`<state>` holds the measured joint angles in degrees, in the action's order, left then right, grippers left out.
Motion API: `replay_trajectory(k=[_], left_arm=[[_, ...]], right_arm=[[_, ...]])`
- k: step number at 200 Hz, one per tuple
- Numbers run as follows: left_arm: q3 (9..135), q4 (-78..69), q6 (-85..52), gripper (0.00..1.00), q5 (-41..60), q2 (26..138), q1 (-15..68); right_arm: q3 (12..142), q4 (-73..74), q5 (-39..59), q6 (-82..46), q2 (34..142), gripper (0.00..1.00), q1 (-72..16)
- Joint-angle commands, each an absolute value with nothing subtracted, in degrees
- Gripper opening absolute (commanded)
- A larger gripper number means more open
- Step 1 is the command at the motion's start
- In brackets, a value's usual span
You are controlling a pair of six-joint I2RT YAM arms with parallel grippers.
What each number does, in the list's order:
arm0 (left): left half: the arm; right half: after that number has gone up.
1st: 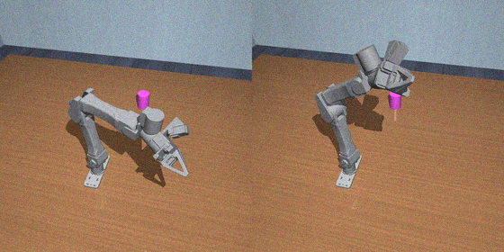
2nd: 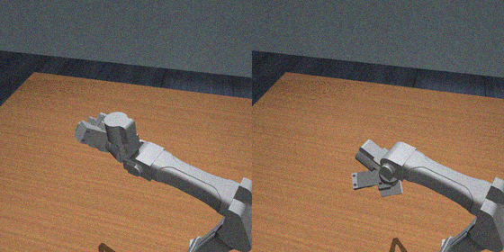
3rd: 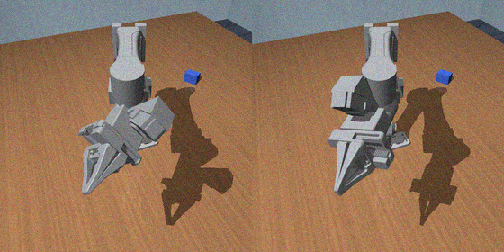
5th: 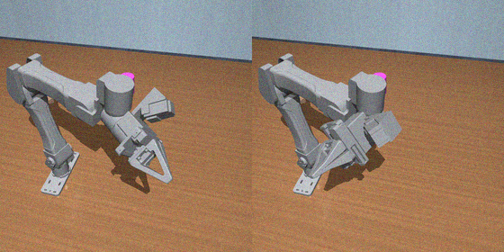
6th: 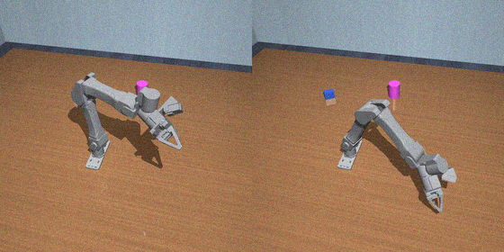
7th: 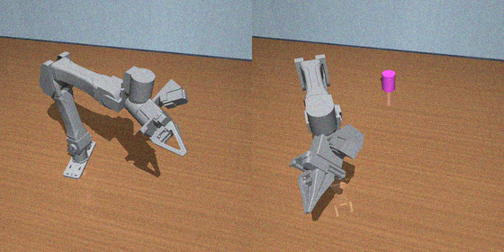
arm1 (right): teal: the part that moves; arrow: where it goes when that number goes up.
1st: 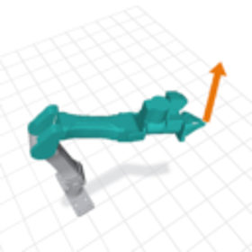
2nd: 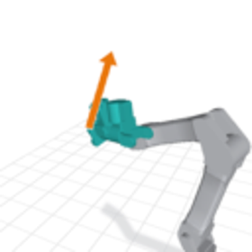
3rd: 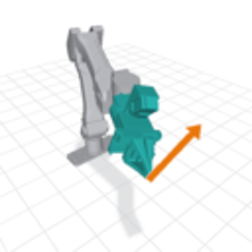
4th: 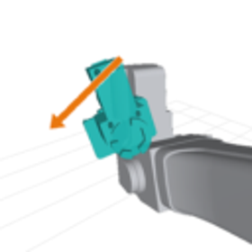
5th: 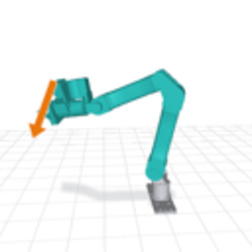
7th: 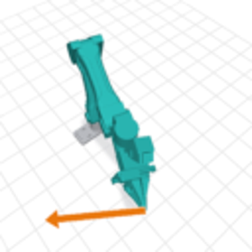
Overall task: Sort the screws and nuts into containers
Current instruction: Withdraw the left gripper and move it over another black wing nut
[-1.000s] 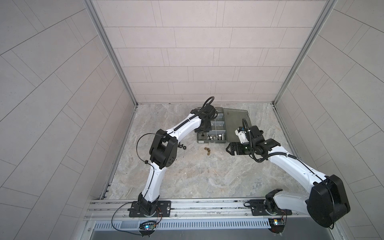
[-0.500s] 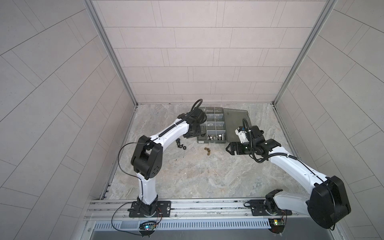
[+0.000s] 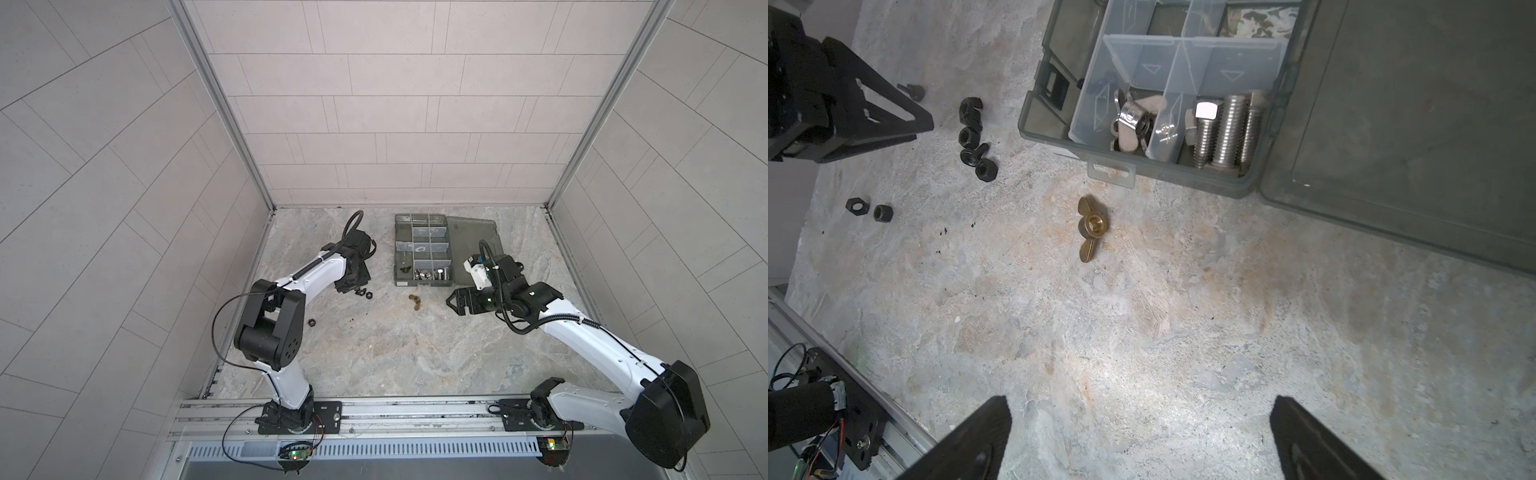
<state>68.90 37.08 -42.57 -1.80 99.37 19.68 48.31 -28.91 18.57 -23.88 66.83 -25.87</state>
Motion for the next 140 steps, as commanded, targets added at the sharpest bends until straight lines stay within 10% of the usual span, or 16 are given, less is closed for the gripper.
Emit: replay_trajectory(k=[1,140], left_arm=[[68.2,35.8,-42.2,0.38,-1.4,99.8,18.9],[65.9,33.5,-42.6,0.44,-1.6,101.7,-0.6]], right_arm=[[49.7,-30.1,16.4,-24.4,66.0,0.99,-26.4],[55.0,-29.7,17.4,-22.2,75.5,0.99,-26.4]])
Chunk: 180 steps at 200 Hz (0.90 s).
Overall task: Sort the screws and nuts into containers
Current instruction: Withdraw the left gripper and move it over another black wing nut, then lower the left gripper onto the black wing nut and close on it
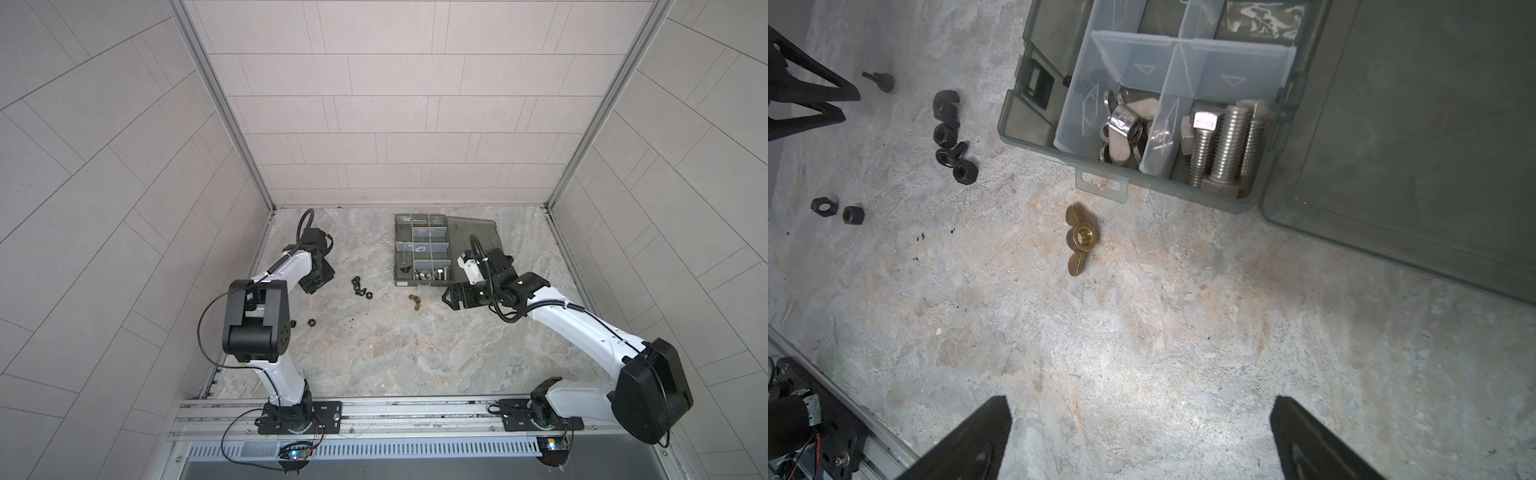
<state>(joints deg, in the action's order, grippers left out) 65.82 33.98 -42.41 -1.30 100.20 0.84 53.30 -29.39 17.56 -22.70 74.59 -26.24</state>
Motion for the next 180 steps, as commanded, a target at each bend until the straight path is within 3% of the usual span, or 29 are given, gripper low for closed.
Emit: replay_trajectory(k=[1,82,135,180], left_arm=[[65.9,33.5,-42.7,0.44,-1.6,101.7,-0.6],[71.2,32.3,-44.2,0.45,-1.7,107.2,-1.9],[73.8,32.8,-44.5,0.55,-2.2,108.0,-1.9],[75.4,32.9,-44.6,0.55,-1.4,110.4,-1.9]], right_arm=[[55.0,-29.7,17.5,-22.3,75.6,0.99,-26.4],[55.1,-30.4,18.1,-22.5,77.3,0.99,-25.7],[55.5,-30.4,18.2,-22.6,78.3,0.99,-25.4],[55.5,-30.5,17.9,-22.6,78.3,0.99,-25.0]])
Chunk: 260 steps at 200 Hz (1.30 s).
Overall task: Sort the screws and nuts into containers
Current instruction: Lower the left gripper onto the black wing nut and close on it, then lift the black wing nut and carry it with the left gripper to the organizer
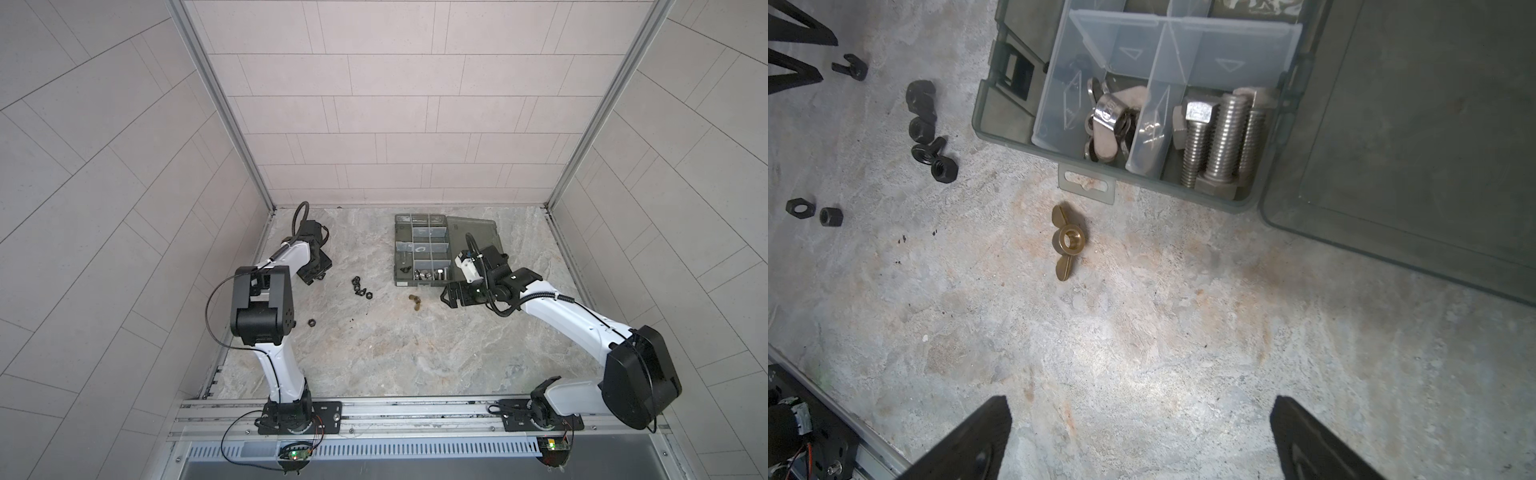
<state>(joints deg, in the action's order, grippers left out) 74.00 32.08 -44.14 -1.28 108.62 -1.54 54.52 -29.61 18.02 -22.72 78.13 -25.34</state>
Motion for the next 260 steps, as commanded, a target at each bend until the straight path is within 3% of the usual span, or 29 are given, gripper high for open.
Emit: replay_trajectory(k=[1,134,260], left_arm=[[75.5,32.9,-44.6,0.55,-1.4,110.5,-2.0],[76.7,34.7,-43.7,0.53,-1.5,114.3,-2.0],[71.5,33.9,-43.4,0.29,0.3,110.9,-1.8]], right_arm=[[55.5,-30.5,17.9,-22.6,78.2,0.99,-25.0],[55.3,-30.5,18.4,-22.6,79.0,0.99,-23.9],[54.4,-30.8,18.5,-22.6,77.3,0.99,-23.8]])
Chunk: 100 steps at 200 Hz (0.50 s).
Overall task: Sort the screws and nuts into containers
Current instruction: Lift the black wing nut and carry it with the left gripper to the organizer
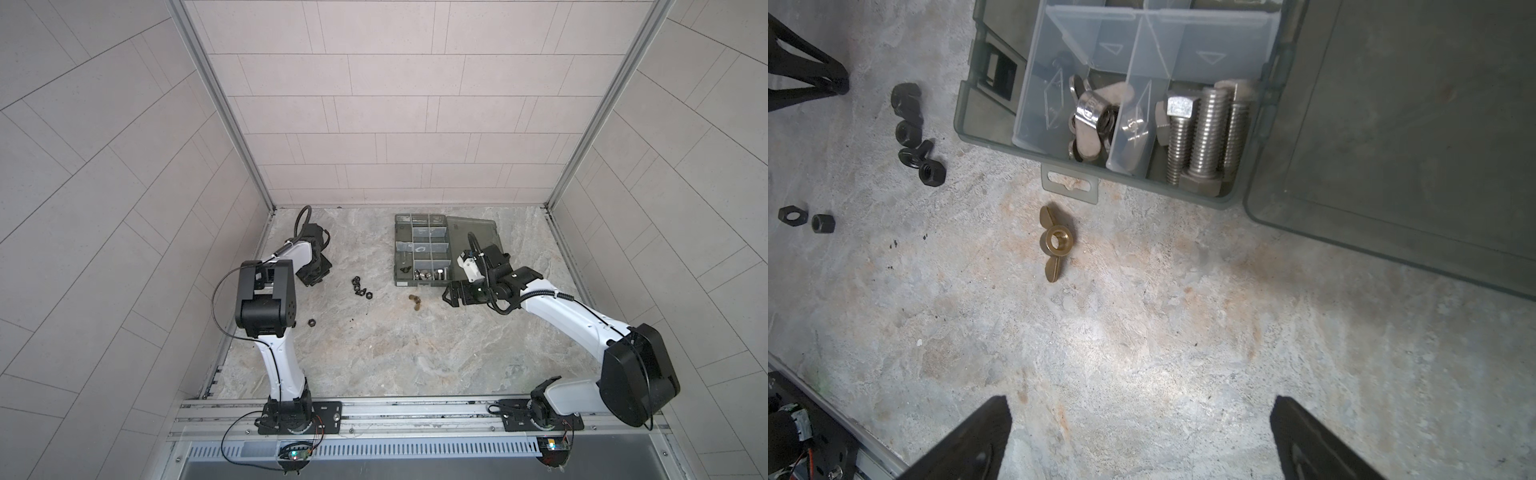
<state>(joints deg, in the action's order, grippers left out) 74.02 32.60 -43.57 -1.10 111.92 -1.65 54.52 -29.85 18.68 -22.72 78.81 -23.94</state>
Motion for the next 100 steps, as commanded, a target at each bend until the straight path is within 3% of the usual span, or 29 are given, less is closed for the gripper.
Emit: replay_trajectory(k=[1,100], left_arm=[[71.5,33.9,-43.4,0.29,0.3,110.9,-1.8],[72.3,36.8,-42.5,0.24,0.5,106.3,3.4]], right_arm=[[54.5,-30.8,18.5,-22.6,77.2,0.99,-23.8],[53.9,-31.1,18.1,-22.8,74.5,0.99,-23.7]])
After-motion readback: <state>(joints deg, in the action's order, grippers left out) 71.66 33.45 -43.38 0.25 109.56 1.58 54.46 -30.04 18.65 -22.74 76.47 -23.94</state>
